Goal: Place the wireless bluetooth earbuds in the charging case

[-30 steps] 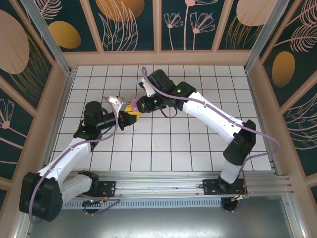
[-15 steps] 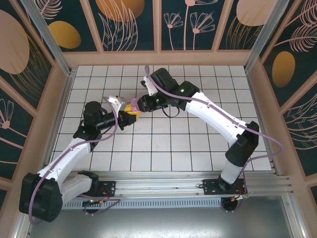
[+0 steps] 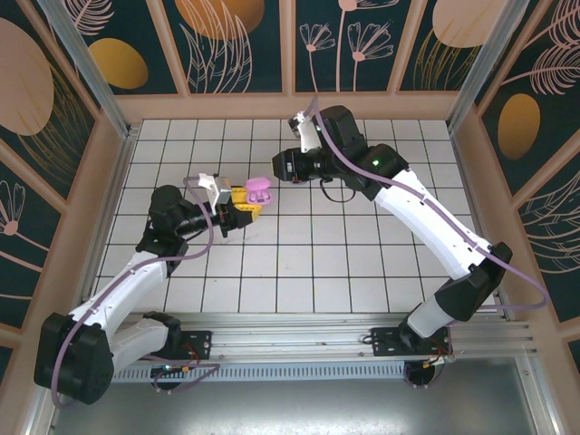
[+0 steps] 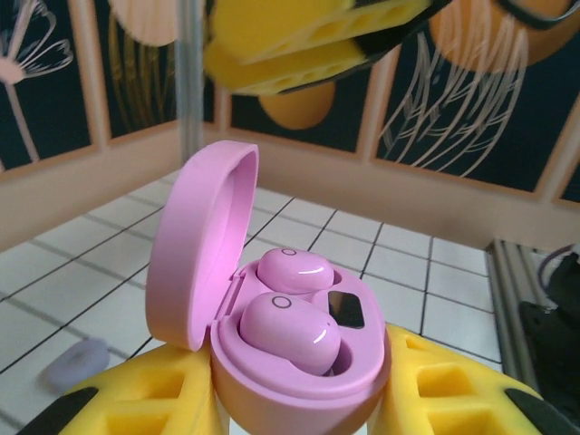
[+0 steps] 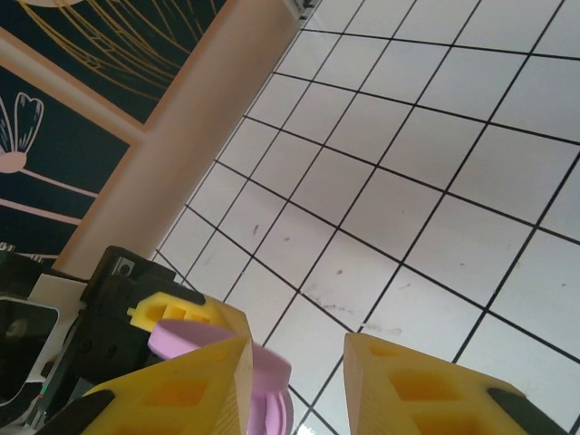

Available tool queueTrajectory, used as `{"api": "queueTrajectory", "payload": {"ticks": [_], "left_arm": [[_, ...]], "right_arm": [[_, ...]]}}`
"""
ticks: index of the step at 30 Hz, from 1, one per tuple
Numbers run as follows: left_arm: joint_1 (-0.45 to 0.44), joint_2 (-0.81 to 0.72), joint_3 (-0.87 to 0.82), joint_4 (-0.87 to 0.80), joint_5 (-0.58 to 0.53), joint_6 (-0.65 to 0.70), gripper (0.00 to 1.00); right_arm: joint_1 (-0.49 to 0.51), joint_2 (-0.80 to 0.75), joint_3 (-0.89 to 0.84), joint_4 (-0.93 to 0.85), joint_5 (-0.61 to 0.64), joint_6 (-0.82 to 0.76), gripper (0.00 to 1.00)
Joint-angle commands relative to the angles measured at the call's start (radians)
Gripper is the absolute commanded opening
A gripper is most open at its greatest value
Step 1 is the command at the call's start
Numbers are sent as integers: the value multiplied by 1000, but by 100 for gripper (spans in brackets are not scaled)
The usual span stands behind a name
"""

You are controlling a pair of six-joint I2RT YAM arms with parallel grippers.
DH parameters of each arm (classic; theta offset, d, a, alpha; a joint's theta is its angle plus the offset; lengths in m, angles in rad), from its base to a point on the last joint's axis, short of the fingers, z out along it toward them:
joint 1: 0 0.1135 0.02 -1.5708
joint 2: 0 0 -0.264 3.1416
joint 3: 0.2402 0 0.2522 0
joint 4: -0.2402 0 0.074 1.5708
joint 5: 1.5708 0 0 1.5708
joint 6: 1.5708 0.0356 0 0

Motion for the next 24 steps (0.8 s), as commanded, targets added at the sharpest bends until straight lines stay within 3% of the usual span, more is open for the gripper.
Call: {"api": "queueTrajectory", "payload": {"ticks": [1,14,24], "left_arm": [[-14,29,23,144,99,-46,0],[-38,114,106,143,88,-41,0],[-38,157,97,211,34,-71,0]], "right_arm": [[-9,19,7,42,-55,13,32],[-51,32,-22,12,-258,-17,31],[-67,-149,-236,150,-224,58,34]]}}
